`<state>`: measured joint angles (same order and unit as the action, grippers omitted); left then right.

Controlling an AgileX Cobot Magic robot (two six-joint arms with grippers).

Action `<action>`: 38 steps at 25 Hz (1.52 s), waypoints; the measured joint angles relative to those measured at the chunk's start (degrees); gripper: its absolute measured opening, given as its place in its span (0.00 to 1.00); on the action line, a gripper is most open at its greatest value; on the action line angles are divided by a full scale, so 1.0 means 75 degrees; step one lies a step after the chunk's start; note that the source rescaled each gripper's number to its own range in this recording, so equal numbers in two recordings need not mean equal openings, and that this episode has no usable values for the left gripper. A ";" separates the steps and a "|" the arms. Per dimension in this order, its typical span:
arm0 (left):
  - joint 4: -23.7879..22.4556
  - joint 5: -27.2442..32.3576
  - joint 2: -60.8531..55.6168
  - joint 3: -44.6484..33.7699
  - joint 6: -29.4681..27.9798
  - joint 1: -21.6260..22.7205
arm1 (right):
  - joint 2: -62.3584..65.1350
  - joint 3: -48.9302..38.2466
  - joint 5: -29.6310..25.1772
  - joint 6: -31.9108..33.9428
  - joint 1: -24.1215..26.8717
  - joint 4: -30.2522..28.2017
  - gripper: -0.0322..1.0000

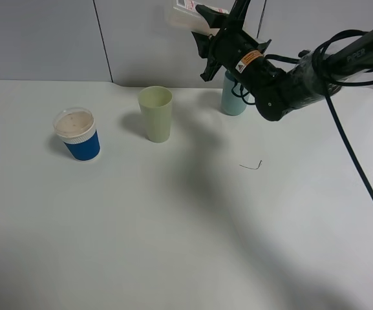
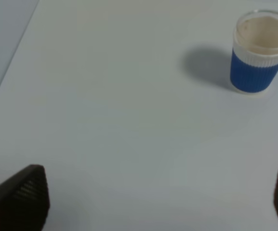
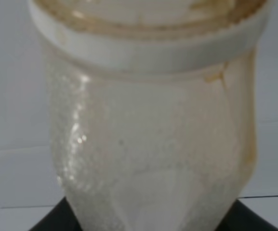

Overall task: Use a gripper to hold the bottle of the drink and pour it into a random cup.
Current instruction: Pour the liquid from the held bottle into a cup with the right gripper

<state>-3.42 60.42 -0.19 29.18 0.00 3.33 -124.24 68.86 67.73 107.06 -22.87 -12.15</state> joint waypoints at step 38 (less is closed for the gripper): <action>0.0000 0.0000 0.0000 0.0000 0.0000 0.0000 | 0.0000 0.0000 0.0114 -0.2156 0.0000 0.0381 0.04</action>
<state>-3.42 60.42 -0.19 29.18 0.00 3.33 -124.24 68.86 68.58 90.88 -22.87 -9.30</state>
